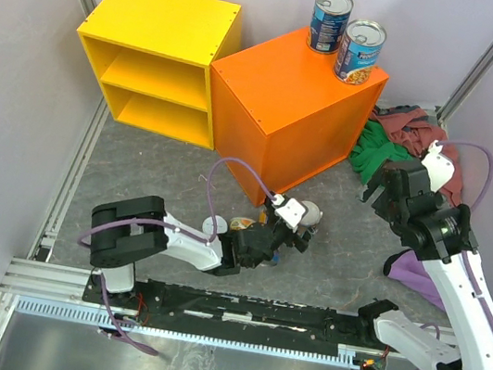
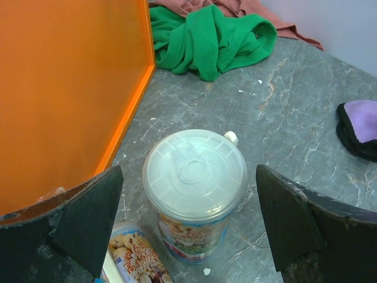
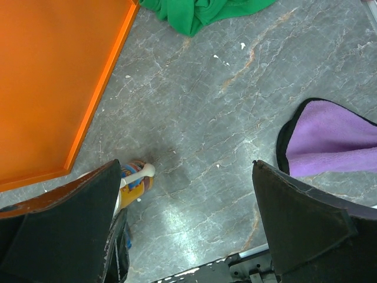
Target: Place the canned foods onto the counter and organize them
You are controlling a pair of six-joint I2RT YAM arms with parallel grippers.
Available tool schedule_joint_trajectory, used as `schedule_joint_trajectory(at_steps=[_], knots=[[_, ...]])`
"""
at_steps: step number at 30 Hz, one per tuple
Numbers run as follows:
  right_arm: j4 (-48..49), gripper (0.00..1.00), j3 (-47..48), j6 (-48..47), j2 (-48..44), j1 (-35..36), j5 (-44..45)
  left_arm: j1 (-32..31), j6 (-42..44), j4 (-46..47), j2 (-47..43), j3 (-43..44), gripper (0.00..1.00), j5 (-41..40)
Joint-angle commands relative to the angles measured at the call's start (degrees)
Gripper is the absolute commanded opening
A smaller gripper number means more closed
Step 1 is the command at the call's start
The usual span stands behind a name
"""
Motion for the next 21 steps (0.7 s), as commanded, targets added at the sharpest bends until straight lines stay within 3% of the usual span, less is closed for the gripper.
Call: schedule_joint_trajectory(at_steps=[1, 14, 21], knots=[[2.2, 1.00, 0.0, -1.2, 0.5, -0.3, 0.2, 0.7, -1.1, 4.2, 1.4, 1.7, 1.00, 1.0], [2.8, 1.00, 0.0, -1.6, 1.7, -0.3, -0.2, 2.3, -0.5, 5.3, 4.4, 3.4, 0.97, 5.2], [2.2, 0.99, -0.2, -1.6, 1.4, -0.3, -0.2, 2.6, 0.3, 3.2, 6.3, 6.4, 0.90, 8.1]])
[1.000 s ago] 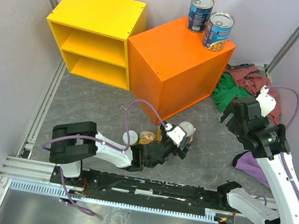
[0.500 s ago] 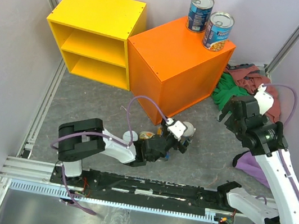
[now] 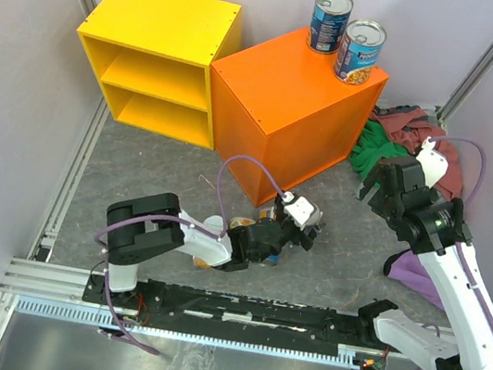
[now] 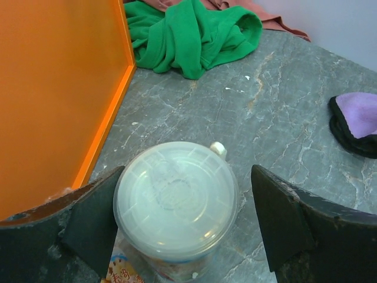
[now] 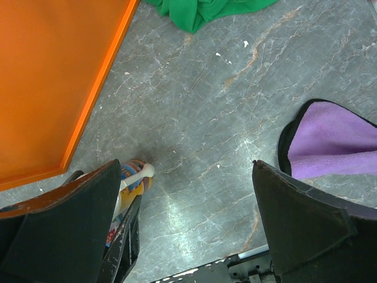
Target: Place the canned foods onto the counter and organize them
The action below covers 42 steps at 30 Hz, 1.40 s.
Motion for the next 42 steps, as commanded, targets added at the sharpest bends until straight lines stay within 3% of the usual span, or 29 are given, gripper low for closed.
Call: schedule_joint_trajectory(at_steps=[1, 4, 5, 7, 8, 13, 15, 30, 42], knots=[[0.8, 0.99, 0.0, -0.7, -0.7, -0.3, 0.2, 0.3, 0.5, 2.3, 1.0, 3.2, 0.88, 2.1], [0.3, 0.99, 0.1, -0.8, -0.9, -0.3, 0.4, 0.3, 0.9, 2.2, 1.1, 3.4, 0.79, 3.2], [0.1, 0.99, 0.2, -0.8, -1.1, -0.2, 0.5, 0.3, 0.8, 2.1, 0.9, 3.4, 0.67, 3.7], [-0.3, 0.99, 0.1, -0.9, -1.4, -0.3, 0.8, 0.3, 0.4, 1.5, 0.5, 3.5, 0.31, 4.6], [-0.5, 0.99, 0.0, -0.9, -1.8, -0.3, 1.0, 0.3, 0.1, 1.0, 0.1, 3.6, 0.23, 4.8], [-1.2, 0.99, -0.6, -0.7, -2.8, -0.3, 1.7, 0.2, -0.6, -3.1, -1.7, 4.6, 0.14, 6.6], [-1.3, 0.99, -1.0, -0.5, -3.1, -0.3, 1.8, 0.1, -0.6, -4.7, -2.8, 5.0, 0.05, 7.6], [-1.6, 0.99, -3.6, 0.8, -6.1, -0.6, 3.4, -4.3, 2.4, -25.3, -15.4, 13.9, 0.03, 7.4], [1.5, 0.98, -4.4, 1.0, -5.6, -0.7, 1.6, -8.1, 8.0, -36.4, -25.3, 22.2, 0.03, -0.4]])
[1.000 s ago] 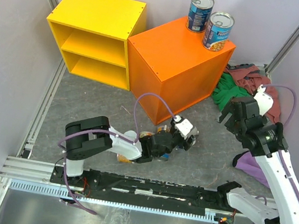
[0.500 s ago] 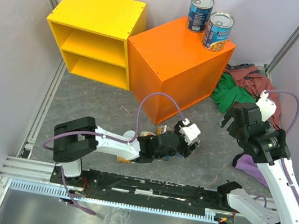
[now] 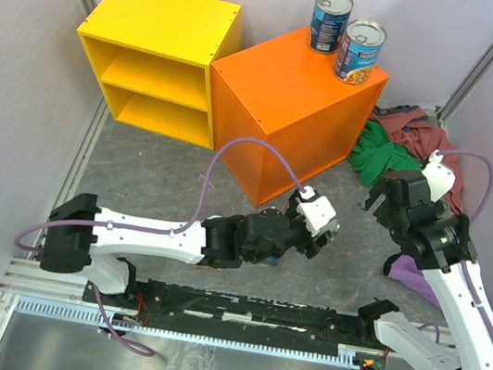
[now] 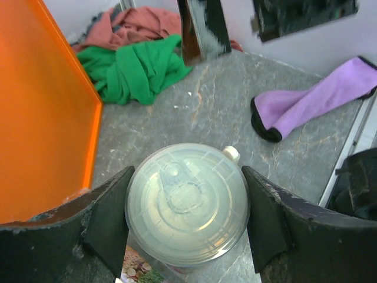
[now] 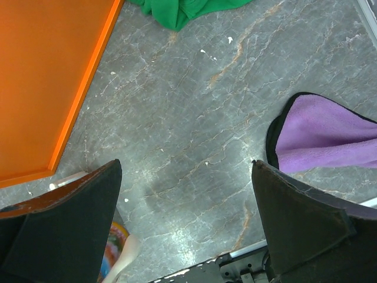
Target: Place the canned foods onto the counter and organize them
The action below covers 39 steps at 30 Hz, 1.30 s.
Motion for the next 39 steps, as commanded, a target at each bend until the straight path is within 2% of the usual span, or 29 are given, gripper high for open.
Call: schedule_joint_trajectory(at_steps=[1, 7, 12, 18, 30, 35, 39], knots=[[2.3, 0.99, -0.1, 0.5, 0.2, -0.3, -0.2, -1.0, 5.6, 2.4, -5.9, 9.2, 0.03, -5.6], [1.4, 0.98, 1.6, 0.5, 1.3, -0.3, -1.6, -1.0, 12.6, -1.6, -5.7, 21.0, 0.03, -11.6], [1.0, 0.98, 2.3, 0.5, 0.7, -0.4, -2.0, -0.7, 20.5, -4.2, -1.8, 32.0, 0.03, -15.8], [2.2, 0.97, 2.5, 0.2, 1.1, -0.4, -2.8, 1.8, 23.4, -8.1, 1.9, 42.5, 0.03, -16.9], [3.6, 0.96, 3.2, 0.4, 1.6, -0.4, -6.3, 16.6, 16.3, -20.1, 13.1, 68.4, 0.03, -12.9], [6.5, 0.95, 2.7, 0.0, 2.9, -0.3, -8.7, 22.9, 12.7, -21.3, 17.2, 74.7, 0.03, -10.3], [8.0, 0.94, 2.4, 0.0, 3.6, -0.3, -10.5, 27.3, 9.4, -20.3, 19.5, 76.1, 0.03, -6.8]])
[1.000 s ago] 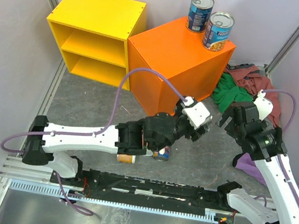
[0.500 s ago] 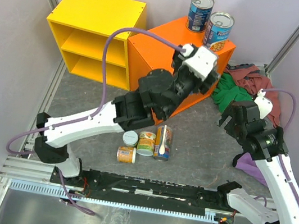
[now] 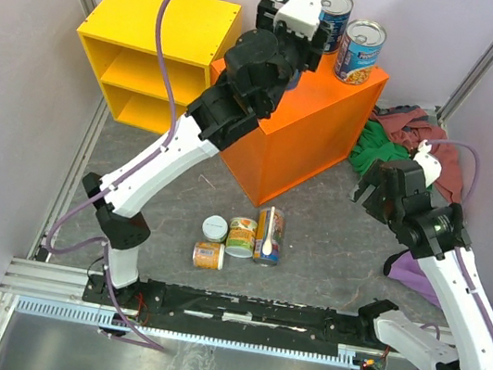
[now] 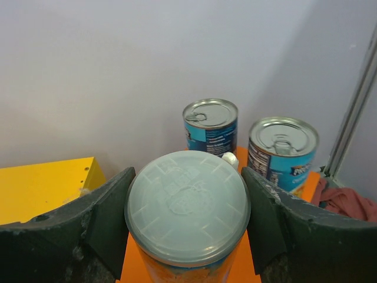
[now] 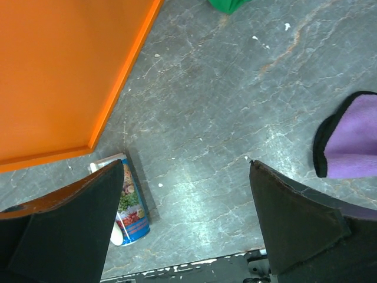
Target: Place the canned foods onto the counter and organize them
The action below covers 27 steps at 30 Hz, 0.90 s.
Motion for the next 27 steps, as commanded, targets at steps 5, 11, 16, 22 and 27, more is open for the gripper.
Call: schedule_joint_trajectory(at_steps=[5, 11, 16, 22, 27], knots=[[5.6, 0.93, -1.1, 0.1, 0.2, -0.1, -3.7, 6.9, -8.5, 9.5, 3.2, 5.4, 0.03, 8.9], [6.9, 0.93, -3.7, -0.1, -0.7, -0.1, -4.3, 10.1, -8.0, 13.6, 7.9, 8.6, 0.03, 10.0], [7.4, 0.93, -4.9, -0.2, -0.9, 0.0, -5.8, 12.6, -7.7, 14.8, 11.3, 12.9, 0.03, 10.9], [7.2, 0.93, -5.1, -0.8, -0.7, -0.1, -6.2, 15.1, -9.5, 15.5, 12.6, 12.9, 0.03, 13.9], [7.1, 0.93, -5.1, -1.3, -0.2, -0.1, -6.4, 16.5, -12.3, 15.8, 13.9, 12.7, 0.03, 19.0]])
